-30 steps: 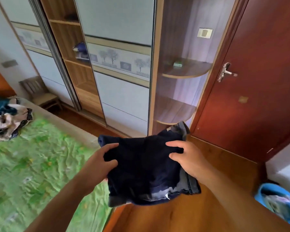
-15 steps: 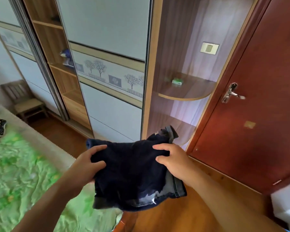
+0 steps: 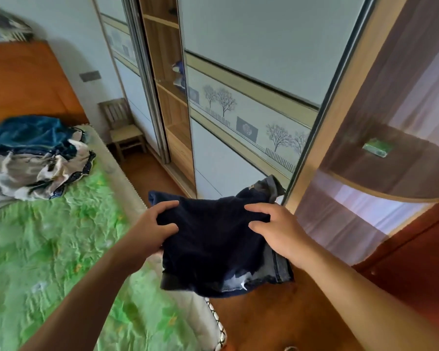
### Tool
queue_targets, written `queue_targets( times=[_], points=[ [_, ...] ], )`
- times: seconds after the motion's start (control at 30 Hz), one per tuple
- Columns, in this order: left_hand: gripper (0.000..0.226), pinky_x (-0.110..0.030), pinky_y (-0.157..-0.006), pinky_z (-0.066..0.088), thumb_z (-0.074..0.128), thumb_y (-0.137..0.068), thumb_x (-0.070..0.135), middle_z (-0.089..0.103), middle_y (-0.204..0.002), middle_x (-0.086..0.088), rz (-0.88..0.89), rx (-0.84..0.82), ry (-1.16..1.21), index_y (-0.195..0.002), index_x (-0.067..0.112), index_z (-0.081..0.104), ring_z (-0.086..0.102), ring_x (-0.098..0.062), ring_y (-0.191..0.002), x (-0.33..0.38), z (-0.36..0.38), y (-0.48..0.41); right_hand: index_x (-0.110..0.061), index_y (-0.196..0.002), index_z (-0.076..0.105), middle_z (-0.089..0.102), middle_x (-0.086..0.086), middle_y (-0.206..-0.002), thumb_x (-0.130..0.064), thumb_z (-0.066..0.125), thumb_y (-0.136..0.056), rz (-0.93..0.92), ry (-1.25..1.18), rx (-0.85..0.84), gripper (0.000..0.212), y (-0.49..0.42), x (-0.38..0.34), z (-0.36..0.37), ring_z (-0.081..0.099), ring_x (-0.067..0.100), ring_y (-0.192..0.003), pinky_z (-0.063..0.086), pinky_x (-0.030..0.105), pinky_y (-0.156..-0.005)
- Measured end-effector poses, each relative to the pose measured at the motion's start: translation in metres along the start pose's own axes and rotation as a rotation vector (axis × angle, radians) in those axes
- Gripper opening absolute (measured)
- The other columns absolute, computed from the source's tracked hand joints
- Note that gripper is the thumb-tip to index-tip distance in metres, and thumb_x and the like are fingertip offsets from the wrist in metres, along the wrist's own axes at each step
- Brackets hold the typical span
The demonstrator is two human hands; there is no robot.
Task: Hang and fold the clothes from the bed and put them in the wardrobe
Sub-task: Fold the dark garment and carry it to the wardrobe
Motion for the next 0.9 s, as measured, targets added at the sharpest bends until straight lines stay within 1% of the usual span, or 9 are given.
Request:
queue_targets(
  times=[0.1,0.13,0.27,0.37,0.5,0.63,0.77,0.83,0.9],
  points=[
    [0.052,-0.020,-0.041,0.044,0.055,-0.091,-0.004,0.061,-0.108,-0.008,-0.030,0.089,0.001,-0.131,0.030,0.058,0.061,-0.020,-0.068,-0.001,-0.015,-0.016,-0.033,-0.140,0.057,0.049,-0.007,-0.145,-0.017,0.060,-0.099,-0.041,0.029,-0.070,0.044,-0.037,-0.009,0.010,0.046,0.013,-0.131,0.034,0.017,-0.093],
    [0.052,-0.022,-0.041,0.044,0.056,-0.091,-0.003,0.061,-0.111,-0.010,-0.039,0.118,0.006,-0.130,0.032,0.059,0.061,-0.021,-0.069,-0.001,-0.019,-0.021,-0.033,-0.139,0.058,0.048,-0.005,-0.146,-0.017,0.061,-0.098,-0.059,0.043,-0.093,0.044,-0.049,-0.012,0.012,0.045,0.015,-0.134,0.032,0.020,-0.096],
    [0.052,-0.022,-0.041,0.044,0.056,-0.091,-0.002,0.062,-0.116,-0.012,-0.076,0.215,0.034,-0.130,0.033,0.059,0.062,-0.021,-0.068,0.003,-0.023,-0.042,-0.033,-0.138,0.059,0.050,-0.003,-0.146,-0.017,0.062,-0.097,-0.144,0.073,-0.176,0.045,-0.098,-0.021,0.016,0.046,0.017,-0.134,0.034,0.022,-0.097],
    [0.051,-0.023,-0.043,0.047,0.056,-0.092,0.000,0.063,-0.114,-0.010,-0.096,0.278,0.056,-0.130,0.033,0.058,0.064,-0.020,-0.071,0.013,-0.021,-0.055,-0.032,-0.138,0.060,0.051,-0.003,-0.145,-0.017,0.063,-0.096,-0.207,0.090,-0.227,0.044,-0.131,-0.030,0.012,0.047,0.017,-0.134,0.036,0.024,-0.101],
    [0.052,-0.023,-0.044,0.049,0.056,-0.092,-0.001,0.062,-0.112,-0.008,-0.116,0.366,0.078,-0.131,0.033,0.057,0.064,-0.020,-0.070,0.020,-0.025,-0.067,-0.029,-0.137,0.061,0.053,-0.004,-0.142,-0.015,0.064,-0.096,-0.254,0.092,-0.290,0.044,-0.170,-0.041,0.012,0.050,0.017,-0.131,0.038,0.024,-0.100],
    [0.053,-0.032,-0.058,0.058,0.058,-0.092,0.002,0.064,-0.116,-0.006,-0.166,0.423,0.094,-0.130,0.038,0.057,0.070,-0.029,-0.092,0.013,-0.038,-0.075,-0.027,-0.138,0.061,0.055,-0.003,-0.143,-0.013,0.061,-0.096,-0.263,0.072,-0.368,0.044,-0.203,-0.053,0.030,0.051,0.018,-0.131,0.043,0.034,-0.110],
    [0.053,-0.044,-0.072,0.063,0.058,-0.092,0.002,0.067,-0.116,-0.004,-0.186,0.467,0.121,-0.131,0.038,0.056,0.071,-0.029,-0.097,0.009,-0.059,-0.098,-0.027,-0.139,0.059,0.054,-0.002,-0.145,-0.013,0.059,-0.098,-0.284,0.071,-0.406,0.043,-0.237,-0.066,0.053,0.049,0.021,-0.134,0.041,0.040,-0.114],
    [0.053,-0.042,-0.072,0.063,0.058,-0.092,0.003,0.067,-0.115,-0.004,-0.196,0.473,0.125,-0.132,0.037,0.056,0.072,-0.028,-0.096,0.009,-0.069,-0.120,-0.028,-0.139,0.059,0.053,-0.002,-0.146,-0.013,0.058,-0.098,-0.281,0.074,-0.409,0.043,-0.260,-0.071,0.062,0.048,0.021,-0.135,0.041,0.038,-0.114],
    [0.053,-0.036,-0.064,0.061,0.058,-0.093,0.002,0.068,-0.115,-0.005,-0.201,0.461,0.137,-0.132,0.037,0.056,0.072,-0.027,-0.094,0.009,-0.081,-0.152,-0.028,-0.139,0.058,0.053,-0.002,-0.146,-0.014,0.057,-0.099,-0.270,0.080,-0.410,0.043,-0.288,-0.077,0.073,0.049,0.020,-0.134,0.041,0.035,-0.112]
  ],
)
Point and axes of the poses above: each hand's wrist, its own y-axis away from the middle knuckle, its own z-axis out of the palm, x = y × z, the point moved 8 cm from there along -y, towards the middle knuckle
